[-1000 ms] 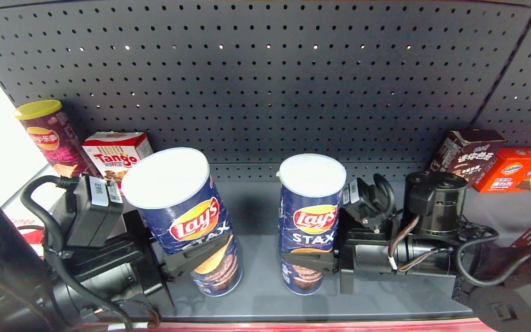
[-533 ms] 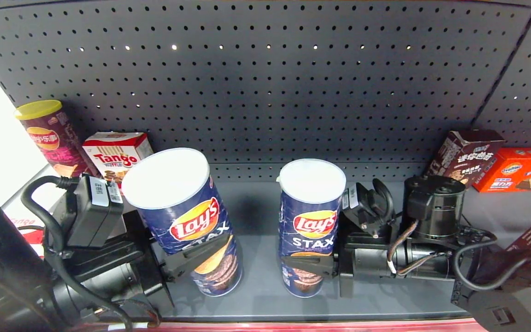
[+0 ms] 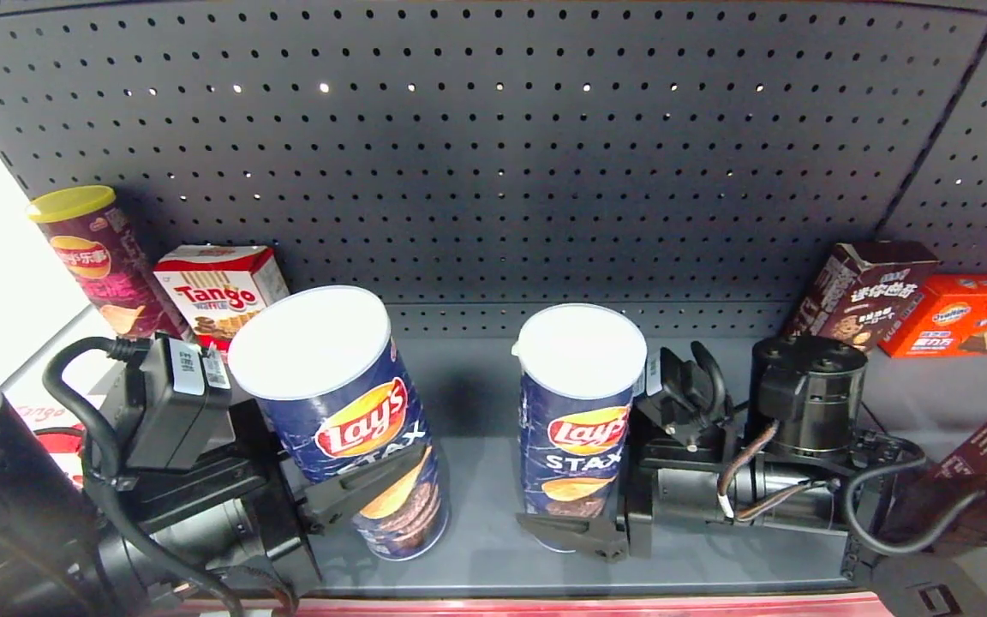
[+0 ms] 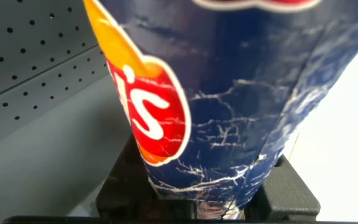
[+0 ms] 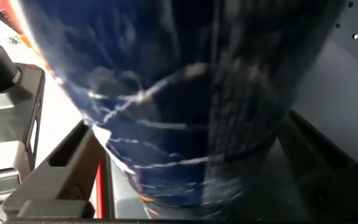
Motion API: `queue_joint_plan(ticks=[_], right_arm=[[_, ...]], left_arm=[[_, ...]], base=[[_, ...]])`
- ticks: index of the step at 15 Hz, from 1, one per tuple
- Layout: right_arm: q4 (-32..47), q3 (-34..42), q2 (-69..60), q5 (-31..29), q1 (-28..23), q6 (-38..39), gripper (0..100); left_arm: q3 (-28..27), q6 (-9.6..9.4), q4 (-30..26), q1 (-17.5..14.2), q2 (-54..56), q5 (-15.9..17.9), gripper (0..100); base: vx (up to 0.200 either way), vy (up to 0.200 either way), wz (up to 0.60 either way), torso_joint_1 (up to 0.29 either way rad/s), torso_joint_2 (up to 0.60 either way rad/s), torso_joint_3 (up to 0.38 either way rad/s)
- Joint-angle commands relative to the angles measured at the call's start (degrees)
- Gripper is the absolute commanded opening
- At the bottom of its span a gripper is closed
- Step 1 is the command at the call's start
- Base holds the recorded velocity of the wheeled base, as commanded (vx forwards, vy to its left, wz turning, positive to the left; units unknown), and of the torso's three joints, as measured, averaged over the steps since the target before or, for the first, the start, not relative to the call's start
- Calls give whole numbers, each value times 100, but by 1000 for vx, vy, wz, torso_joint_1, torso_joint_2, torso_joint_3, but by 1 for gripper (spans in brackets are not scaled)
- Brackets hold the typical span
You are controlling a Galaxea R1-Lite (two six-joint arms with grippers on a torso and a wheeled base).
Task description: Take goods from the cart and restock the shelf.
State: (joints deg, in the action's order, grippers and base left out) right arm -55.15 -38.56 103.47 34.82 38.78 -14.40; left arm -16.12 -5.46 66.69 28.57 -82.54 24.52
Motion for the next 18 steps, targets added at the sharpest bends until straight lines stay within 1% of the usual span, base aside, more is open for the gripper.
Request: queue_joint_plan(ticks=[1, 3, 7, 9, 11, 14, 15, 17, 18], right_arm=[[-5, 94, -196, -36, 7, -2, 100], [-5, 296, -425, -142, -2, -2, 100], [4, 938, -1277, -247, -2, -2, 100], [4, 1254, -1875, -432, 16, -2, 100], [66, 1562, -2472, -458, 7, -10, 100], [101, 2160, -3360, -1029, -55, 7, 100], [119, 2256, -3580, -1188, -55, 7, 100], [294, 2353, -4081, -1794, -63, 7, 100], [576, 2362, -4547, -2207, -55, 16, 100]], left_arm=[[3, 1, 1, -1, -7, 1, 0], [3, 1, 1, -1, -7, 1, 0], [3, 1, 10, -1, -7, 1, 0], [38, 1, 10, -1, 1, 1, 0], [47, 1, 10, 8, 1, 1, 0], [47, -8, 1, 8, 80, -8, 0], [56, 1, 1, 8, 98, -8, 0], [56, -8, 10, 8, 107, -8, 0], [47, -8, 1, 8, 151, -8, 0]], base=[[0, 0, 0, 0, 0, 0], [0, 0, 0, 0, 0, 0], [0, 0, 0, 0, 0, 0], [0, 0, 0, 0, 0, 0], [0, 0, 0, 0, 0, 0], [0, 0, 0, 0, 0, 0], [0, 0, 0, 0, 0, 0], [0, 0, 0, 0, 0, 0], [0, 0, 0, 0, 0, 0]])
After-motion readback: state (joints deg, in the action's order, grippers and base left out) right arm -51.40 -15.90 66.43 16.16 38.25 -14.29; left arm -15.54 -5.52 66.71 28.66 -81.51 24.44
